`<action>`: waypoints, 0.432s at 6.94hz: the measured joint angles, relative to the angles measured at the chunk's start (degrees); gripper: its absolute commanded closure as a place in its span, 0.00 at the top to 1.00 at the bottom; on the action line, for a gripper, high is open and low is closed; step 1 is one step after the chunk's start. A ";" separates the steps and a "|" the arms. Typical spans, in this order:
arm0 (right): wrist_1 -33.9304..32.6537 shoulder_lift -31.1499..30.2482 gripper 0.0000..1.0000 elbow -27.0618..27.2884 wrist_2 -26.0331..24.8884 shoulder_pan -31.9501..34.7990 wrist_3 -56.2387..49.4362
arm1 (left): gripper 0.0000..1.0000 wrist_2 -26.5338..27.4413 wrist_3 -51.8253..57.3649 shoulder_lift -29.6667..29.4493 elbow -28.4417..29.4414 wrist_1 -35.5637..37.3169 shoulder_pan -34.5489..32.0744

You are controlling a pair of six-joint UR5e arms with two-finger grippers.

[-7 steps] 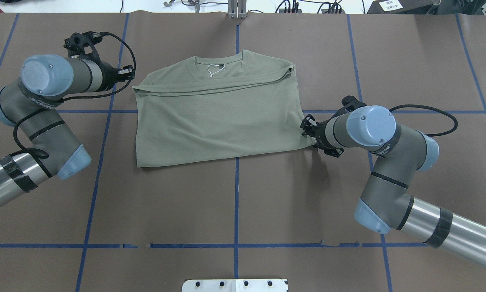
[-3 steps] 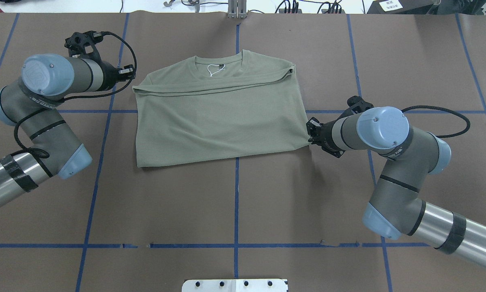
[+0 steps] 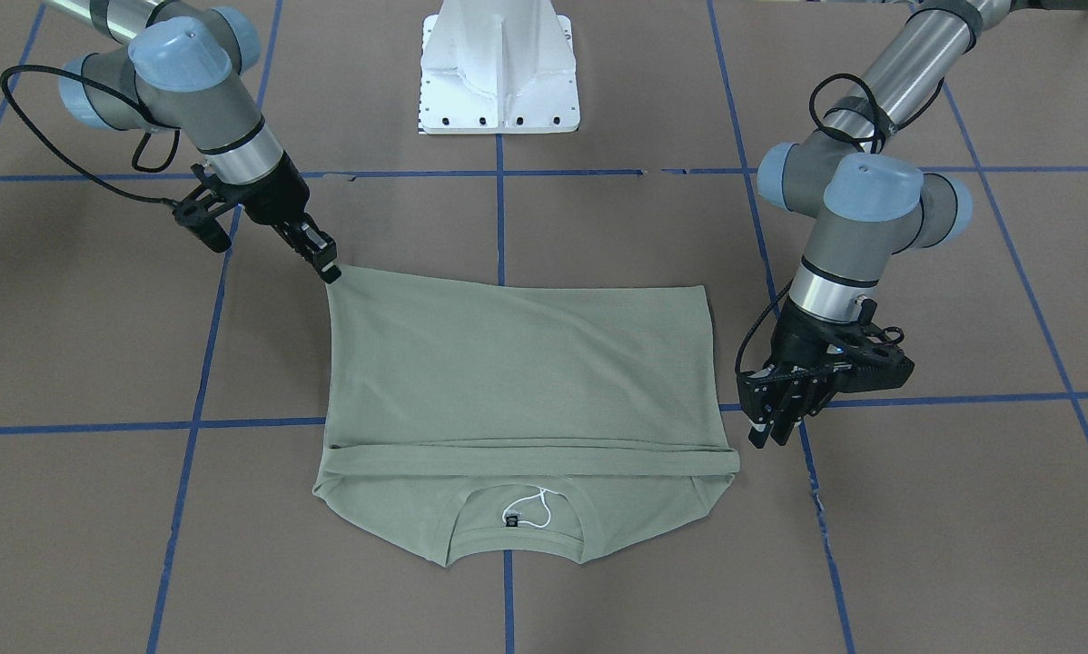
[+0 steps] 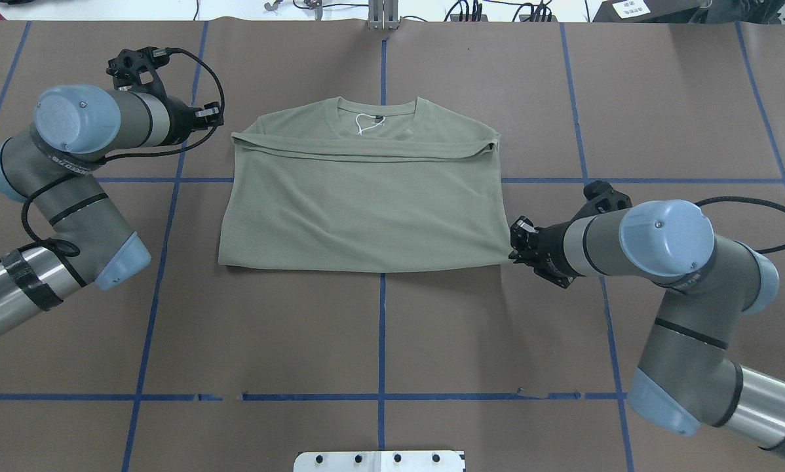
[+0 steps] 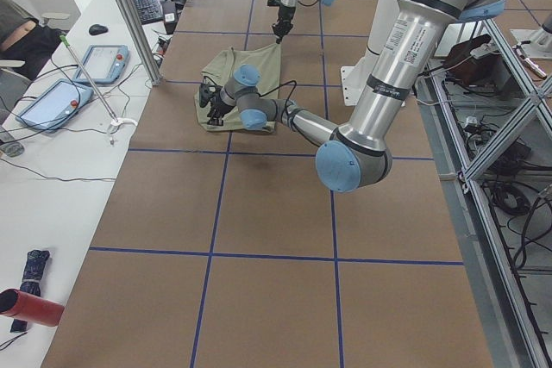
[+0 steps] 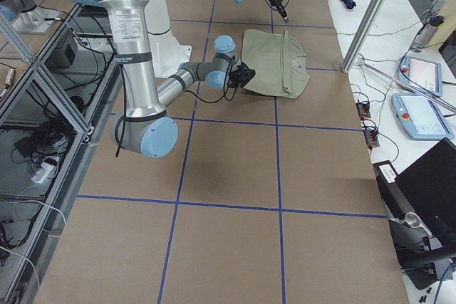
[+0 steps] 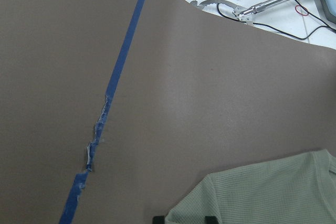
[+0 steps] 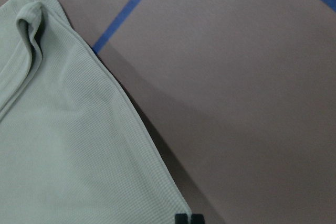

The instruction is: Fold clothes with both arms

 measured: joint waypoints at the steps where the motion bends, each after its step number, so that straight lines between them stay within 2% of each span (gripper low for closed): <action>1: -0.10 -4.12 0.00 5.02 0.26 -2.77 2.95 | 0.66 -3.45 -0.82 1.14 -3.44 0.30 0.24; 3: -0.19 -12.18 0.00 12.86 0.82 -9.77 5.07 | 0.67 -10.99 -6.95 5.22 -12.64 0.57 2.27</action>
